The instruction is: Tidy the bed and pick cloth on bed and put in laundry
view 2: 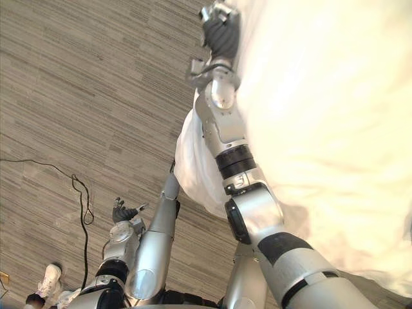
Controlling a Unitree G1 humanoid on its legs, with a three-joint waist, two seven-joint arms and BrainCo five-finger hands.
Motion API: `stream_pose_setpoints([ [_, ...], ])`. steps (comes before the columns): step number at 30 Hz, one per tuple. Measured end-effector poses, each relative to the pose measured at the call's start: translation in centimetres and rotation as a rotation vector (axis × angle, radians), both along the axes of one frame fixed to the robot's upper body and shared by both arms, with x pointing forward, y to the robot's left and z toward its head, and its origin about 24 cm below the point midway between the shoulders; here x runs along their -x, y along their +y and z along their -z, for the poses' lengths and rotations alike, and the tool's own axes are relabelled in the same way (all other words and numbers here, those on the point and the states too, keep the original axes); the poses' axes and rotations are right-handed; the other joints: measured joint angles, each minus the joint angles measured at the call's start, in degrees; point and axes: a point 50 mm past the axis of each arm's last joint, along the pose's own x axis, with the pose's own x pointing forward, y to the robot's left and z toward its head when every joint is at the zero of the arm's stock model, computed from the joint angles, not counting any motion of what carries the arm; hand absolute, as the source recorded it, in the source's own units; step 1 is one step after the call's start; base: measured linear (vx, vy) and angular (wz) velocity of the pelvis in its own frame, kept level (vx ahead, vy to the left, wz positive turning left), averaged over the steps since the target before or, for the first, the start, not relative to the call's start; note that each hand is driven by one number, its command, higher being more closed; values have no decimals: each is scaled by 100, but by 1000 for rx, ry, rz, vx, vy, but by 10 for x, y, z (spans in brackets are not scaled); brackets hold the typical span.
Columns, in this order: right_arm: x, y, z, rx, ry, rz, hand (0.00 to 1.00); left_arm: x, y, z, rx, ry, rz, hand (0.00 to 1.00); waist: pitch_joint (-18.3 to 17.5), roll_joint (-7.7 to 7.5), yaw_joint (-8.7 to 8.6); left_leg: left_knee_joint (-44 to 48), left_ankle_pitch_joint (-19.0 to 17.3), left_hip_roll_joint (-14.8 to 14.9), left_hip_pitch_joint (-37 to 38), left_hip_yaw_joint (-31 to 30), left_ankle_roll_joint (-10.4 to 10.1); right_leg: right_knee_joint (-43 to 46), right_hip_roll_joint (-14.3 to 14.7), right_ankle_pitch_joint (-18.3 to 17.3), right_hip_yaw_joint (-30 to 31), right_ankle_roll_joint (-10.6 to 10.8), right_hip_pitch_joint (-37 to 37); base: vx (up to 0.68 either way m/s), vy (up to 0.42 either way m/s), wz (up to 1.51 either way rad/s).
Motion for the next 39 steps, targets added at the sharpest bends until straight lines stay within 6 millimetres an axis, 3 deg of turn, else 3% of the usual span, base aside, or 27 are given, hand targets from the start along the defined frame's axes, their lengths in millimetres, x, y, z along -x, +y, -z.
stream_pose_setpoints([
  [1, -1, 10, 13, 33, 46, -22, 100, 0, 0, 1, 3, 3, -1, 0, -3, -6, -37, 8, 0, -3, 10, 37, 0, -27, 5, 2, -1, -2, 29, 54, 23, 2],
  [3, 4, 39, 70, 153, 210, -86, 100, 0, -1, 1, 7, 3, -2, 0, -5, -9, -119, 23, 0, -21, 75, 79, 0, -155, 29, 4, -23, -2, 184, 77, 29, 10],
  [4, 5, 42, 91, 221, 258, -95, 100, -1, -3, 0, 11, -1, 2, 0, -6, -8, -105, 28, 0, -32, 101, 100, 0, -180, 29, 5, -24, 0, 223, 95, 37, 14],
  [6, 19, 35, 178, 450, 489, -124, 100, -6, -14, -3, 28, -19, 21, 0, -6, -11, -7, 85, 1, -73, 161, 215, 1, -295, 29, 12, -57, 13, 406, 90, 44, 17],
  [8, 35, 38, 209, 550, 525, -186, 100, -7, -15, -3, 32, -17, 24, 0, -6, -11, -46, 87, 1, -92, 250, 222, 2, -352, 26, 29, -75, 40, 550, 53, 28, 10],
  [15, 52, 37, 236, 578, 561, -269, 100, -7, -24, -1, 45, -5, 58, 0, -78, -90, -281, 86, -2, -69, 802, 572, 8, -610, 87, 221, 151, 78, 996, -27, 31, -25],
  [17, 62, 34, 250, 536, 599, -283, 100, -4, -26, 4, 63, 31, 62, 0, -171, -119, -338, 161, -125, -32, 951, 735, 200, -773, 171, 345, 263, 105, 1160, -34, 88, -36],
  [19, 71, 21, 269, 445, 700, -245, 100, -1, -26, 8, 86, 51, 54, 0, -204, -173, -457, 172, -188, -43, 1217, 866, 293, -906, 193, 434, 345, 159, 1419, -17, 112, -33],
  [21, 98, 15, 301, 365, 854, -248, 100, -1, -25, 9, 92, 54, 84, 0, -321, -312, -510, 182, -304, -84, 1574, 1059, 385, -1013, 172, 483, 500, 224, 1719, -8, 93, -34],
  [23, 107, 6, 315, 353, 933, -236, 100, 2, -21, 10, 81, 60, 94, 0, -362, -381, -575, 187, -372, -118, 1839, 1144, 441, -1049, 133, 474, 540, 291, 1973, -6, 67, -17],
  [27, 114, 8, 314, 425, 915, -300, 100, 17, -14, 21, 60, 109, 119, 0, -486, -362, -574, 166, -491, -140, 2208, 1221, 437, -1188, 132, 488, 551, 332, 2363, -2, 41, -9],
  [30, 119, 23, 293, 468, 759, -391, 100, 47, -2, 41, 37, 218, 113, 0, -815, -368, -599, 116, -556, -106, 2417, 1300, 454, -1489, 248, 625, 604, 435, 2622, 59, 33, -16],
  [34, 107, 66, 224, 407, 423, -535, 100, 89, 19, 65, -41, 418, 159, 0, -1440, -434, -725, -48, -564, -22, 2913, 1424, 448, -2164, 491, 937, 754, 458, 3181, 113, 6, -30],
  [37, 106, 88, 194, 351, 306, -652, 100, 101, 26, 70, -87, 473, 200, 0, -1792, -441, -722, -44, -586, 6, 3066, 1463, 418, -2668, 640, 1167, 869, 483, 3462, 90, -17, -19],
  [39, 106, 93, 183, 322, 274, -706, 100, 103, 26, 71, -111, 485, 225, 0, -1823, -436, -720, -41, -587, 4, 3245, 1484, 416, -2897, 686, 1270, 938, 500, 3697, 52, -18, -19],
])
